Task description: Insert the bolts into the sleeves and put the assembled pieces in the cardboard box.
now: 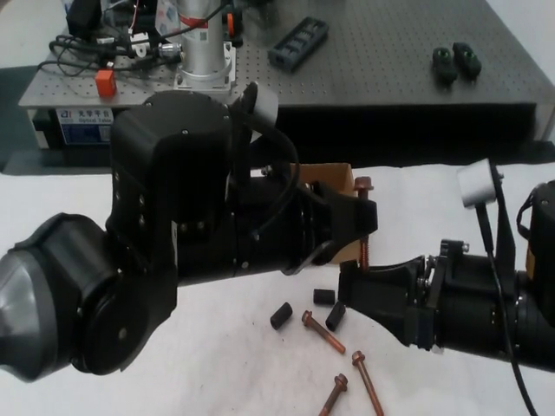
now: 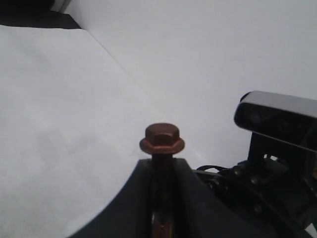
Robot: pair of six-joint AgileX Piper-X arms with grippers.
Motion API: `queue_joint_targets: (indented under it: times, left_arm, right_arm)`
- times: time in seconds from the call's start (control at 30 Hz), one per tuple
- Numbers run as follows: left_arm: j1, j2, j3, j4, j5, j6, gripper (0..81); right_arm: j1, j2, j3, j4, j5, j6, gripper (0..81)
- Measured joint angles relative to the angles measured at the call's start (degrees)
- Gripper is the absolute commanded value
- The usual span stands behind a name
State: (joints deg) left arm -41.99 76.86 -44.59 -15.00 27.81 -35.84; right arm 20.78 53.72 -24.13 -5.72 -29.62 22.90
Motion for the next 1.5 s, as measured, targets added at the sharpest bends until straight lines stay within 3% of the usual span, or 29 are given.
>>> queue_joint_targets:
  times: [0.6, 1.1, 1.17, 1.2, 1.33, 1.4, 1.5]
  left_arm:
    - [0.30, 0.00, 0.06, 0.00, -3.27, 0.00, 0.7]
    - [0.30, 0.00, 0.06, -0.29, -0.70, 0.00, 0.0]
    - [0.30, 0.00, 0.06, -0.29, 0.88, 0.00, 7.6]
    - [0.30, 0.00, 0.06, -0.29, 1.30, 0.23, 15.5]
    - [0.44, 0.00, 0.06, -0.02, -1.13, 0.40, 55.4]
    - [0.44, 0.00, 0.06, 0.77, -5.68, 0.60, 58.6]
    - [0.87, 0.00, 0.06, 2.91, -8.28, 3.41, 52.3]
  right_arm:
    - [0.00, -0.68, -0.05, 5.72, 1.95, -0.39, 5.9]
    - [0.00, -1.55, -0.05, -0.46, 5.52, -0.39, 5.9]
    - [0.00, -1.55, -0.05, -1.30, 5.64, -0.39, 5.9]
    - [0.00, -1.55, -0.05, -1.81, 5.77, -0.39, 5.9]
    - [0.00, -1.55, -0.05, -3.11, 6.38, -0.39, 5.9]
    - [-0.69, -1.55, -0.05, -3.94, 9.27, -1.82, 5.9]
    - [-6.37, 1.63, -1.94, -3.64, 15.90, -5.35, 5.9]
